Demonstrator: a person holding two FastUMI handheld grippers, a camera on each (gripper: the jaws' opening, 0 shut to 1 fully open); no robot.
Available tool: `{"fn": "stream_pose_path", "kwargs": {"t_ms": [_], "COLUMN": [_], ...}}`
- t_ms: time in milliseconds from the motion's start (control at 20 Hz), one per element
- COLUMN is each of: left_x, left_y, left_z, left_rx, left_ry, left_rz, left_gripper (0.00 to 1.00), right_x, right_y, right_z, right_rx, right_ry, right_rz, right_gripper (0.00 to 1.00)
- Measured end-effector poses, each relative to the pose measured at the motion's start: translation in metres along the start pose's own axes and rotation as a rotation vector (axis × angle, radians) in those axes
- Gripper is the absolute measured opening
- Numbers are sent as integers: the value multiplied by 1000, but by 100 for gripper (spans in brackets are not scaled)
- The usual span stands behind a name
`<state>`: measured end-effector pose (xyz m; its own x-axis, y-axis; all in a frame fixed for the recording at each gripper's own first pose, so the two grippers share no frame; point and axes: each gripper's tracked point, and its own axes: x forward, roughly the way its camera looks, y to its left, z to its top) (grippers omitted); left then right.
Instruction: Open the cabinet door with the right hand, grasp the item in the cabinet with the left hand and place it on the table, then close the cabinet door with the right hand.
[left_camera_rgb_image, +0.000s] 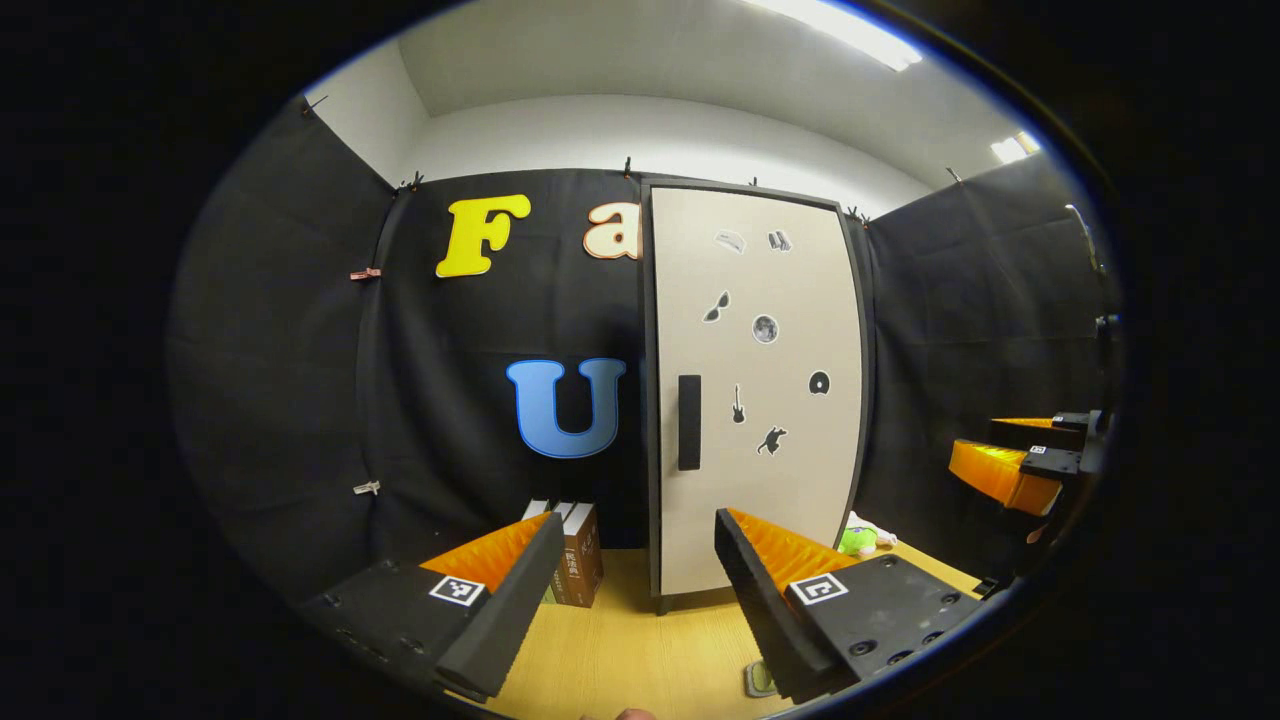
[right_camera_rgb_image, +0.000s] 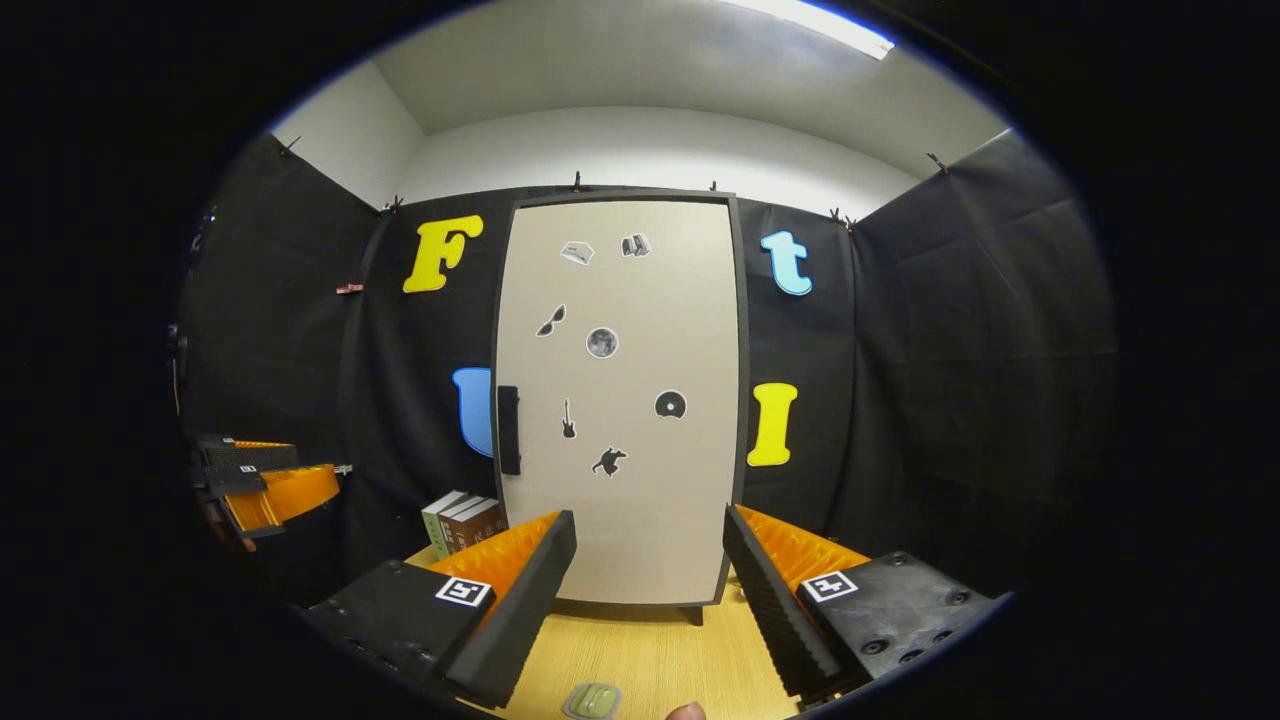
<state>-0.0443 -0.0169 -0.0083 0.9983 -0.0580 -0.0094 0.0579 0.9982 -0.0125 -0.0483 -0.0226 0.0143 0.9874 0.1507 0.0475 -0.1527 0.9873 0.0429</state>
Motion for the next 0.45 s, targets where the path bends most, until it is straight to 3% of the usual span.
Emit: {"fn": "stream_pose_path", "kwargs": {"t_ms": [450], "left_x": [3], "left_y": [1], "left_z": [-3], "left_rx": [14], "left_ry": [5], "left_rz": [11], "left_gripper": [95], "right_x": [2], "right_y": [-2], "right_z": [0], "right_rx": [-8], "right_ry": [-9], "right_rz": [0], "right_gripper": [96]}}
